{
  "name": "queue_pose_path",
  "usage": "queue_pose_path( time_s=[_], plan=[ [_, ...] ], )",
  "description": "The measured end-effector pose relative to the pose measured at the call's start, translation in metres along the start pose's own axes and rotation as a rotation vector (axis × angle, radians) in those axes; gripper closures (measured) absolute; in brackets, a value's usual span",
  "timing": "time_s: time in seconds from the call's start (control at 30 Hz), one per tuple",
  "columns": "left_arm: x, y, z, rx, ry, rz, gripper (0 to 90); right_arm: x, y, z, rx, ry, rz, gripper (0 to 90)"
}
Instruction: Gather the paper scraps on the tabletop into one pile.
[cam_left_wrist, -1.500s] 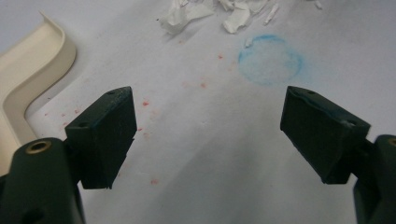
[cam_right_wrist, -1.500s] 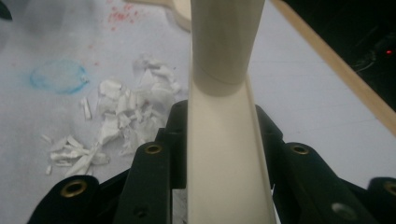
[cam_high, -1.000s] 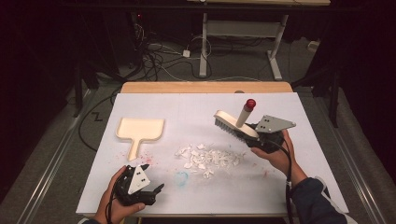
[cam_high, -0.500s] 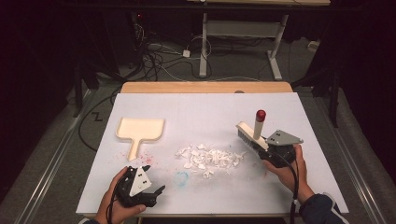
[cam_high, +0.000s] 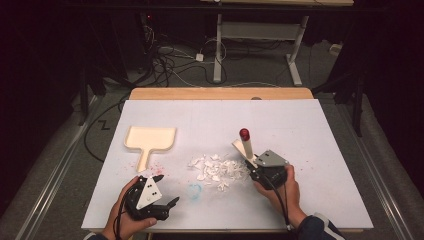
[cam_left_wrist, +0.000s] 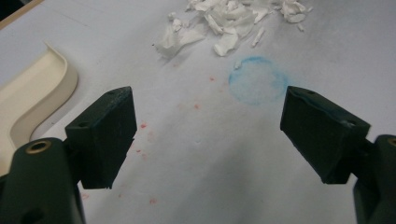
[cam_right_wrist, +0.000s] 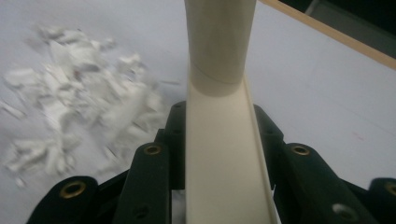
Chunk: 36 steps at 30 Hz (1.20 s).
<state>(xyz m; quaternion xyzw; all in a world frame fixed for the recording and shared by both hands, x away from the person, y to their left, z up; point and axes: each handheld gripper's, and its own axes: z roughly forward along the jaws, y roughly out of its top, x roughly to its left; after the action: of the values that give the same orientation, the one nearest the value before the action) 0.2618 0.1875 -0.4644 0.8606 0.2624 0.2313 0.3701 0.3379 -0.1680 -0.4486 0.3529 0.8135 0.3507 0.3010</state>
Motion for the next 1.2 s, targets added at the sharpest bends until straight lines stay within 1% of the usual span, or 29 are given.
queue_pose_path(
  time_s=[0.03, 0.07, 0.1, 0.23, 0.3, 0.33, 0.37, 0.4, 0.43, 0.5, 0.57, 0.63, 0.7, 0.73, 0.77, 0.8, 0.87, 0.93, 0.97, 1.03, 1.1, 1.2],
  plan=[
    [0.0, 0.0, 0.0, -0.001, -0.003, -0.001, 17.7, 0.003, 0.002, 0.003, -0.005, 0.009, 0.002, 67.8],
    [0.0, 0.0, 0.0, -0.001, -0.003, -0.001, 17.7, 0.003, 0.002, 0.003, -0.005, 0.009, 0.002, 67.8],
    [0.001, 0.0, 0.001, -0.003, -0.005, -0.001, 17.7, 0.012, 0.009, 0.009, -0.009, 0.02, -0.009, 67.7],
    [0.001, 0.0, 0.003, 0.0, -0.007, -0.008, 17.7, 0.026, 0.021, 0.018, -0.04, 0.054, -0.025, 67.9],
    [0.001, 0.0, 0.005, 0.008, -0.006, -0.011, 17.8, 0.029, 0.024, 0.019, -0.058, 0.066, -0.025, 68.1],
    [0.001, 0.0, 0.005, 0.014, -0.01, -0.016, 17.8, 0.029, 0.026, 0.019, -0.065, 0.084, -0.025, 68.1],
    [0.001, 0.0, 0.005, 0.014, -0.01, -0.016, 17.9, 0.028, 0.027, 0.019, -0.072, 0.091, -0.018, 68.2],
    [0.001, 0.0, 0.005, 0.013, -0.003, -0.008, 17.9, 0.027, 0.027, 0.017, -0.08, 0.1, -0.015, 68.2],
    [0.0, -0.001, 0.005, 0.015, 0.002, -0.007, 17.9, 0.025, 0.027, 0.016, -0.083, 0.105, -0.016, 68.2],
    [0.0, -0.002, 0.004, 0.022, 0.008, -0.004, 17.9, 0.02, 0.027, 0.013, -0.093, 0.102, -0.003, 68.2],
    [0.0, -0.003, 0.003, 0.027, 0.017, -0.008, 17.8, 0.013, 0.028, 0.007, -0.115, 0.122, 0.003, 68.2],
    [0.0, -0.004, 0.003, 0.029, 0.021, -0.009, 18.0, 0.006, 0.029, -0.003, -0.138, 0.12, 0.01, 68.3],
    [-0.002, -0.004, 0.003, 0.034, 0.025, -0.006, 18.2, 0.0, 0.029, -0.011, -0.146, 0.117, -0.003, 68.2],
    [-0.002, -0.004, 0.003, 0.036, 0.025, -0.004, 18.2, -0.003, 0.029, -0.014, -0.146, 0.111, 0.004, 68.2],
    [-0.003, -0.004, 0.003, 0.038, 0.026, -0.002, 18.2, -0.007, 0.027, -0.017, -0.154, 0.116, 0.013, 68.3],
    [-0.003, -0.004, 0.003, 0.039, 0.027, -0.001, 18.2, -0.011, 0.026, -0.02, -0.152, 0.12, 0.014, 68.3],
    [-0.003, -0.005, 0.003, 0.043, 0.026, 0.0, 18.2, -0.018, 0.023, -0.025, -0.154, 0.113, 0.015, 68.2],
    [-0.003, -0.005, 0.003, 0.045, 0.03, -0.003, 18.2, -0.025, 0.02, -0.031, -0.15, 0.12, 0.012, 68.2],
    [-0.003, -0.005, 0.003, 0.046, 0.032, -0.002, 18.4, -0.029, 0.018, -0.033, -0.149, 0.114, 0.004, 68.2],
    [-0.003, -0.005, 0.003, 0.045, 0.034, -0.004, 18.5, -0.036, 0.013, -0.039, -0.143, 0.109, 0.008, 68.2],
    [-0.003, -0.005, 0.003, 0.046, 0.035, -0.002, 18.5, -0.042, 0.008, -0.045, -0.131, 0.104, 0.015, 68.2],
    [-0.003, -0.004, 0.004, 0.05, 0.037, -0.001, 18.5, -0.047, -0.002, -0.051, -0.098, 0.102, 0.006, 68.3]
  ],
)
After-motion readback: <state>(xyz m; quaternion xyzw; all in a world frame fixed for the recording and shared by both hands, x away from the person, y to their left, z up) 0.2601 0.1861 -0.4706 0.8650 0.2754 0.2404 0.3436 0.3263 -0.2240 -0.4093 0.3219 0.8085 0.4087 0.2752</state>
